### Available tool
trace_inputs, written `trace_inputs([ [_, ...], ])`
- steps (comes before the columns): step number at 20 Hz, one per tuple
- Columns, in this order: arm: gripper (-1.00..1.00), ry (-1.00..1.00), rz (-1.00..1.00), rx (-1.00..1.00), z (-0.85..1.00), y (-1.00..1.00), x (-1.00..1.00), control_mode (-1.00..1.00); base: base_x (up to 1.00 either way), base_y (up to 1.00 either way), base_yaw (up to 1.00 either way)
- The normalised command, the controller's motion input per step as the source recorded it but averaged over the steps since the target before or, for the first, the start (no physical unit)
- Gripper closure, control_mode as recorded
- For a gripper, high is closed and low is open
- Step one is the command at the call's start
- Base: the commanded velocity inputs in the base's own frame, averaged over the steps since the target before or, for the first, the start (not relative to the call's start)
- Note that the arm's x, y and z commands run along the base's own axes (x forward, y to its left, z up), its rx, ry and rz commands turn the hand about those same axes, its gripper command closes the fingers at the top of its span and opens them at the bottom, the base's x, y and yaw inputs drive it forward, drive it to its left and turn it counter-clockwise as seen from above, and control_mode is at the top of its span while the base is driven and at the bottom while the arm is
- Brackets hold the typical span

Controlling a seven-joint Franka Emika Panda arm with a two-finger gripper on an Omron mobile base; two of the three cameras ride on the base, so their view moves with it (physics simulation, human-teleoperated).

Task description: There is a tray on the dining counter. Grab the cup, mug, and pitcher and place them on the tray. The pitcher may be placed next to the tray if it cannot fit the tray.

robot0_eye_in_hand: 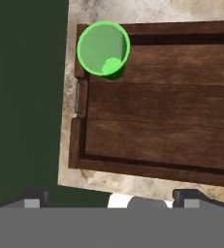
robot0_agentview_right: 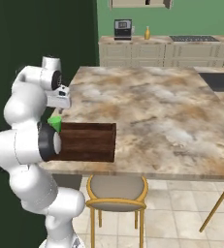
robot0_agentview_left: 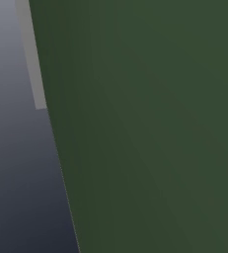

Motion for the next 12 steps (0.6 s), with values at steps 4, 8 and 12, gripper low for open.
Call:
trace_inputs([
  [4,-1.0,-0.07,-0.06,-0.11,0.31,-0.26,-0.87,-1.0,0.0,0.0,0.0],
  [8,-1.0,-0.11,-0.06,-0.07,0.19,-0.31,-0.76,-1.0,0.0,0.0,0.0],
  [12,-1.0,-0.17,-0.09,0.0,0.12,-0.35,-0.8,-1.0,0.0,0.0,0.0],
])
